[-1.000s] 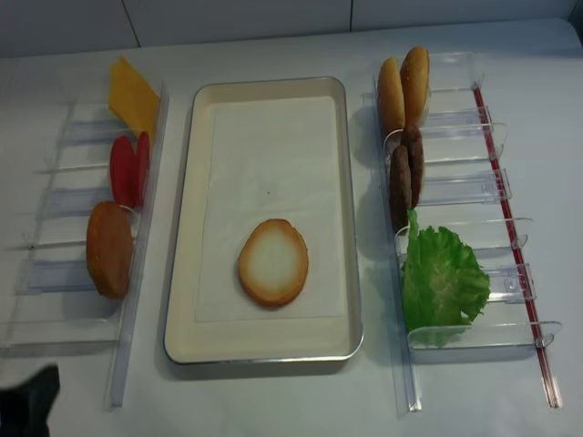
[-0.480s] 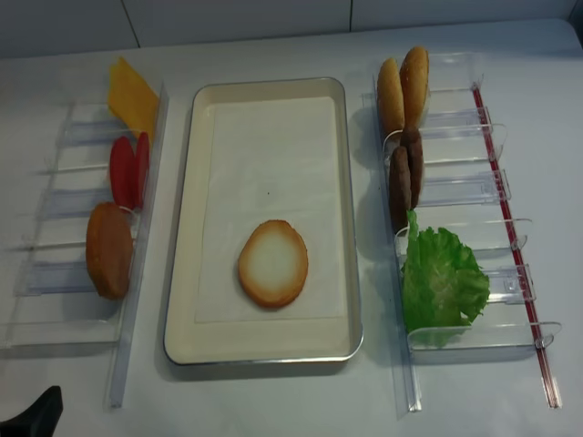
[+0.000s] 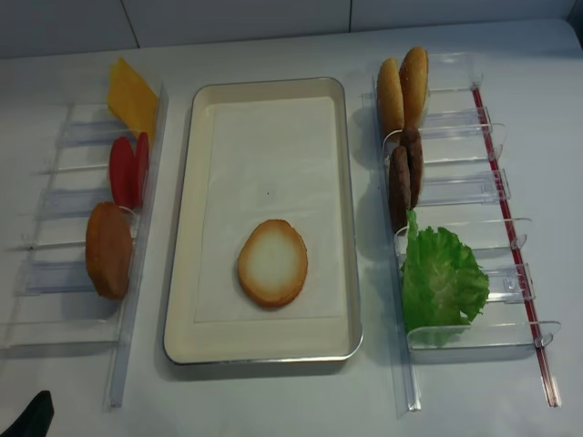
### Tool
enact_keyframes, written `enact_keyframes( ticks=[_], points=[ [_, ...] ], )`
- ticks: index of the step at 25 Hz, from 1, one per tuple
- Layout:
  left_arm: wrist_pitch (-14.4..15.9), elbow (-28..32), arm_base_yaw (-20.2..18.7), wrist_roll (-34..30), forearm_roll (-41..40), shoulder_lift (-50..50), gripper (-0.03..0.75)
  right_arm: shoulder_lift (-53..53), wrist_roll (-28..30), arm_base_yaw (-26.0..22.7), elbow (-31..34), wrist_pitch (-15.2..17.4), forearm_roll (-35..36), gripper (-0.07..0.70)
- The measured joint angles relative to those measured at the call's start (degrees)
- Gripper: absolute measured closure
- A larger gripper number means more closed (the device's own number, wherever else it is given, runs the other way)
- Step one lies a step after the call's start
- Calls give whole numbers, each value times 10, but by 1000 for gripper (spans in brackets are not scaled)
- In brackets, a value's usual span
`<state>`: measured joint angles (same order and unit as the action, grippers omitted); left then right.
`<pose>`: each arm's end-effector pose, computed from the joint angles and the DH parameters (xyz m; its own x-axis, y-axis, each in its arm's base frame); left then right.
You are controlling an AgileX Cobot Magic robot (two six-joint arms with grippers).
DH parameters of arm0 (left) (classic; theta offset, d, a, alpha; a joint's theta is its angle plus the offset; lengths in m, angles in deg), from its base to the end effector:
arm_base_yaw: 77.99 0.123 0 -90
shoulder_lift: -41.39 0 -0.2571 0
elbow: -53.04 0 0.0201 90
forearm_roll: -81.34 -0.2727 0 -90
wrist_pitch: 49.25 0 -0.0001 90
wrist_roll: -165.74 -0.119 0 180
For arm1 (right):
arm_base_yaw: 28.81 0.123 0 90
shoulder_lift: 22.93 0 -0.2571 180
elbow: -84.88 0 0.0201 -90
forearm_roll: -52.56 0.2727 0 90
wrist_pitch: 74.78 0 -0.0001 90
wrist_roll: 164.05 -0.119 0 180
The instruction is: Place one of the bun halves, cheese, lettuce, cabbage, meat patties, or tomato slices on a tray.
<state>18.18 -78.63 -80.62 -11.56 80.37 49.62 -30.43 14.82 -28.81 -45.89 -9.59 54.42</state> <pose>0.0607 -0.0009 0.2603 -0.5593 -0.0150 -0.8288 0.0102 0.9996 -0.0249 0.0630 0.0035 0.2600 -0.5291 0.0333 -0.8479 -0.0074 0.9990 0.0439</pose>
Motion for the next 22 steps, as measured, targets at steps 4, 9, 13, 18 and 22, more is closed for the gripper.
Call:
enact_keyframes(
  ticks=[4,9,13,18,22],
  points=[
    [3,0,0,0,1,-5,143,0,0,0,0,0,0,5],
    [3,0,0,0,1,-6,143,0,0,0,0,0,0,5],
    [3,0,0,0,1,-6,143,0,0,0,0,0,0,5],
    [3,0,0,0,1,-6,143,0,0,0,0,0,0,5],
    [3,0,0,0,1,-6,143,0,0,0,0,0,0,5]
  ],
)
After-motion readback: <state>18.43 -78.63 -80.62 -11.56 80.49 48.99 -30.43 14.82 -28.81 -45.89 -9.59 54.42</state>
